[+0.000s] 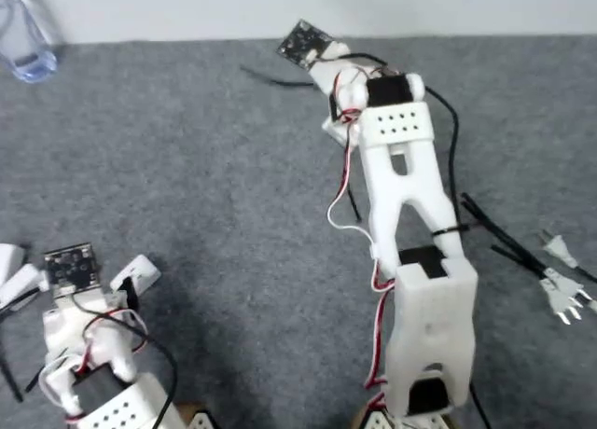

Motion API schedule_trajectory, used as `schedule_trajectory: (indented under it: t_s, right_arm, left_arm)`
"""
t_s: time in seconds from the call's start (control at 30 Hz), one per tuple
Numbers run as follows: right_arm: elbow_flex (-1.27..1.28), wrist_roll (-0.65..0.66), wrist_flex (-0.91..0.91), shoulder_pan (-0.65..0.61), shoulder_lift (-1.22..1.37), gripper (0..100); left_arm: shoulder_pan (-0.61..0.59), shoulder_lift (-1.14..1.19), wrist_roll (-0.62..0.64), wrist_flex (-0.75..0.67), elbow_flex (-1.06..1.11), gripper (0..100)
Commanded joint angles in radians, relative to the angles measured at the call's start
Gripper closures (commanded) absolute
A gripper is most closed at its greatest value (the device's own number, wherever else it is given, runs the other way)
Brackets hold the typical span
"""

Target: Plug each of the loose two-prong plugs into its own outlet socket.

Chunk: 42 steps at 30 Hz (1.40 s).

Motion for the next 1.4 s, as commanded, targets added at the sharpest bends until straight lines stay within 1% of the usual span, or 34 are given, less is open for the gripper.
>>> schedule_trajectory:
  t_s: [0.0, 0.1, 0.17, 0.4, 0.43, 0.5, 0.57, 0.63, 0.73, 0.83, 0.97, 1.07, 1.23, 1.3, 1.37]
  right_arm:
    - [-0.089, -0.018, 0.004, 0.012, -0.018, 63.4]
    - [-0.146, -0.069, 0.010, 0.025, -0.036, 63.4]
    - [-0.183, -0.074, 0.050, 0.028, -0.047, 63.4]
    - [-0.247, -0.080, 0.262, 0.036, -0.059, 63.4]
    - [-0.262, -0.081, 0.297, 0.036, -0.058, 63.4]
    - [-0.292, -0.104, 0.360, 0.036, -0.058, 63.4]
    - [-0.328, -0.196, 0.415, 0.038, -0.058, 63.4]
    - [-0.351, -0.313, 0.458, 0.048, -0.051, 63.4]
    - [-0.316, -0.480, 0.469, 0.091, -0.050, 63.4]
    - [-0.209, -0.532, 0.469, 0.131, -0.058, 63.4]
    - [-0.008, -0.523, 0.470, 0.137, -0.059, 63.3]
    - [0.137, -0.468, 0.469, 0.116, -0.061, 63.3]
    - [0.226, -0.448, 0.469, 0.068, -0.087, 63.4]
    - [0.249, -0.443, 0.469, 0.056, -0.130, 63.4]
    - [0.272, -0.443, 0.469, 0.044, -0.194, 63.4]
  left_arm:
    - [0.009, -0.003, -0.006, -0.017, -0.005, 71]
    - [0.009, -0.003, -0.006, -0.017, -0.005, 71]
    - [0.009, -0.003, -0.006, -0.017, -0.005, 71]
    - [0.009, -0.003, -0.005, -0.017, -0.005, 71]
    - [0.009, -0.005, 0.003, -0.017, -0.005, 71]
    - [0.009, -0.006, 0.057, -0.021, -0.005, 71]
    - [0.009, -0.008, 0.097, -0.021, -0.005, 71]
    - [0.008, -0.008, 0.100, -0.021, -0.005, 71]
    - [0.008, -0.008, 0.100, -0.021, -0.005, 71]
    - [0.009, -0.008, 0.100, -0.021, -0.005, 71]
    - [0.009, -0.008, 0.100, -0.021, -0.005, 71]
    - [0.009, -0.006, 0.100, -0.015, -0.005, 71]
    - [0.009, -0.008, 0.100, 0.015, -0.005, 71]
    - [0.009, -0.008, 0.097, 0.017, -0.005, 71]
    - [0.009, -0.008, 0.066, 0.018, -0.005, 71]
